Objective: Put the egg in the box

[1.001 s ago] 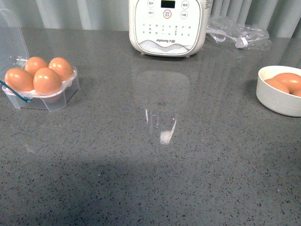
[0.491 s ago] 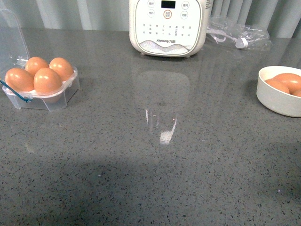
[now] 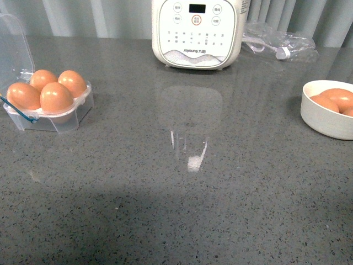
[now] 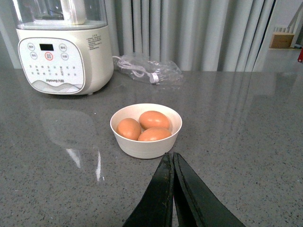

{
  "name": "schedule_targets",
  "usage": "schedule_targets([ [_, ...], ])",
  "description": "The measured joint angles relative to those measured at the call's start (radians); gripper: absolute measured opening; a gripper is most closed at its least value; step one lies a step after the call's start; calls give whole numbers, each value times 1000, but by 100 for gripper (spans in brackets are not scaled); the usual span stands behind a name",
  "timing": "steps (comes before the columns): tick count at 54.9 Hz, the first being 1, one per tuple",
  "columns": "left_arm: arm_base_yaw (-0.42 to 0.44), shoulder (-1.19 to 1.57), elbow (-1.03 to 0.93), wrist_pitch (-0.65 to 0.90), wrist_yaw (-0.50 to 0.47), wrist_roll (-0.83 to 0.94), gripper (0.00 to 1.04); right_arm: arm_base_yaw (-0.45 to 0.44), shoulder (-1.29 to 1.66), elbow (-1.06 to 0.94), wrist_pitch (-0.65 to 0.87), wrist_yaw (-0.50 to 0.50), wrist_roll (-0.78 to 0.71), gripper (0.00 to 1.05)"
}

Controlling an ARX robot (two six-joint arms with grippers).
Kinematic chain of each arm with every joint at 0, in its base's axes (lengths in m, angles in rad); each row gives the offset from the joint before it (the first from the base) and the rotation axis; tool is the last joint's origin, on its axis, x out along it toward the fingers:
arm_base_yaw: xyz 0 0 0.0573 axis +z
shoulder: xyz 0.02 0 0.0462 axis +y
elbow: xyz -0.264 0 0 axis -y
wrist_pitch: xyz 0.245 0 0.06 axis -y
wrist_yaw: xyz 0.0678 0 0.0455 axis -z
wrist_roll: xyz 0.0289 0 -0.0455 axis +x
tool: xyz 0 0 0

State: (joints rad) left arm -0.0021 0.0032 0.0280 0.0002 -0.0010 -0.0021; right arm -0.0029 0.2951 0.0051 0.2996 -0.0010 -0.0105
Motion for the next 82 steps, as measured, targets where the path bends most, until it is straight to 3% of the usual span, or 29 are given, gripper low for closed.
schedule_targets([
  [24,0,0,0,0,0,0,98,0,-123,0,-125,0,0,3],
  [30,0,0,0,0,-1,0,98,0,-256,1,-290,0,0,3],
  [43,0,0,0,0,0,0,98,0,-291,1,-299,0,0,3],
  [52,0,0,0,0,0,0,98,0,-291,1,-299,0,0,27],
  [59,0,0,0,0,0,0,98,0,-291,1,-299,0,0,55],
  [75,0,0,0,0,0,0,98,0,-291,1,-299,0,0,99],
  [82,0,0,0,0,0,0,98,0,-291,1,-299,0,0,97],
])
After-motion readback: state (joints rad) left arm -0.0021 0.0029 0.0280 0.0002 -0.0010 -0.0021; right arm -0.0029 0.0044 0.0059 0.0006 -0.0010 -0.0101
